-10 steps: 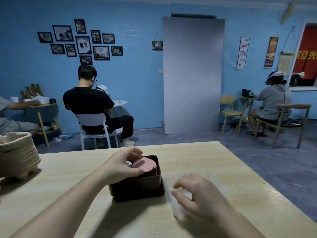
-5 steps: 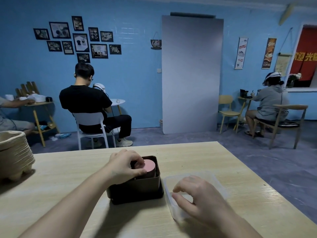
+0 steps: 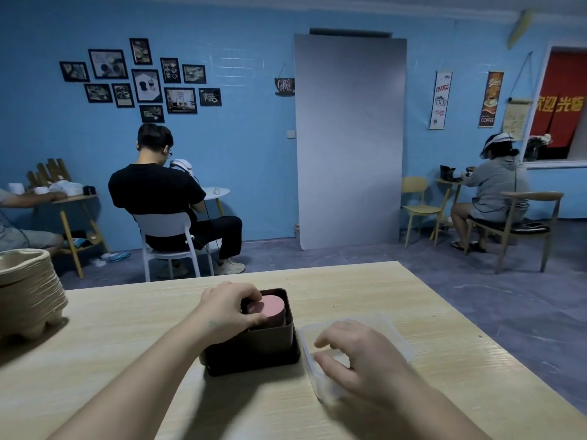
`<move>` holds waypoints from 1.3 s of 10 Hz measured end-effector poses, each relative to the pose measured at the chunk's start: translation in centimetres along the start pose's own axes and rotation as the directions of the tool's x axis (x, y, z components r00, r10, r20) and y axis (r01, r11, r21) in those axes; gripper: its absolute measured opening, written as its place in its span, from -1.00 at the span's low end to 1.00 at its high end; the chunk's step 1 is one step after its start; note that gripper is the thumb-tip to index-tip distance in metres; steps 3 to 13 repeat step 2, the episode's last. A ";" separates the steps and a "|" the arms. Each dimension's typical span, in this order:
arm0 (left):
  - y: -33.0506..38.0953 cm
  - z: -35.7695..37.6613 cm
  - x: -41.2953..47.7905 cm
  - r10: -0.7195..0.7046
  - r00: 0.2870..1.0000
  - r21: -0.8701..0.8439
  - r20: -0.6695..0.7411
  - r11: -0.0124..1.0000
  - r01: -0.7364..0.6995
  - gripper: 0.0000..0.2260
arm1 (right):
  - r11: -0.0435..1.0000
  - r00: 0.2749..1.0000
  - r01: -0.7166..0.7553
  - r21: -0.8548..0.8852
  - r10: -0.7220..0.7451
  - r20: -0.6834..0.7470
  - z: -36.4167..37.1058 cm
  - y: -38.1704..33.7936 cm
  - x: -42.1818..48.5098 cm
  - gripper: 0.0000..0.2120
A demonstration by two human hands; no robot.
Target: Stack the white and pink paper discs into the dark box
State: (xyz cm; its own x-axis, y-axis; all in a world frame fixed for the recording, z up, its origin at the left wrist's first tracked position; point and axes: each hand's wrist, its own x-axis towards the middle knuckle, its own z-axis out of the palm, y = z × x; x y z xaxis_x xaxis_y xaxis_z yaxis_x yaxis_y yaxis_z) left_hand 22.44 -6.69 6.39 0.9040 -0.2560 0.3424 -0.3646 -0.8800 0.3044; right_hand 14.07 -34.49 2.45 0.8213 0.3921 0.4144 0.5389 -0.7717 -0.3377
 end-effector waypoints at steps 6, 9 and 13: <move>0.3 0.0 -0.4 -0.007 0.999 -0.030 -0.050 1.000 0.006 -0.72 | 1.000 1.000 -0.021 -0.001 0.021 -0.003 -0.3 -0.5 -0.3 -0.60; 0.3 0.0 -0.4 -0.007 0.999 -0.030 -0.050 1.000 0.006 -0.72 | 1.000 1.000 -0.021 -0.001 0.021 -0.003 -0.3 -0.5 -0.3 -0.60; 0.3 0.0 -0.4 -0.007 0.999 -0.030 -0.050 1.000 0.006 -0.72 | 1.000 1.000 -0.021 -0.001 0.021 -0.003 -0.3 -0.5 -0.3 -0.60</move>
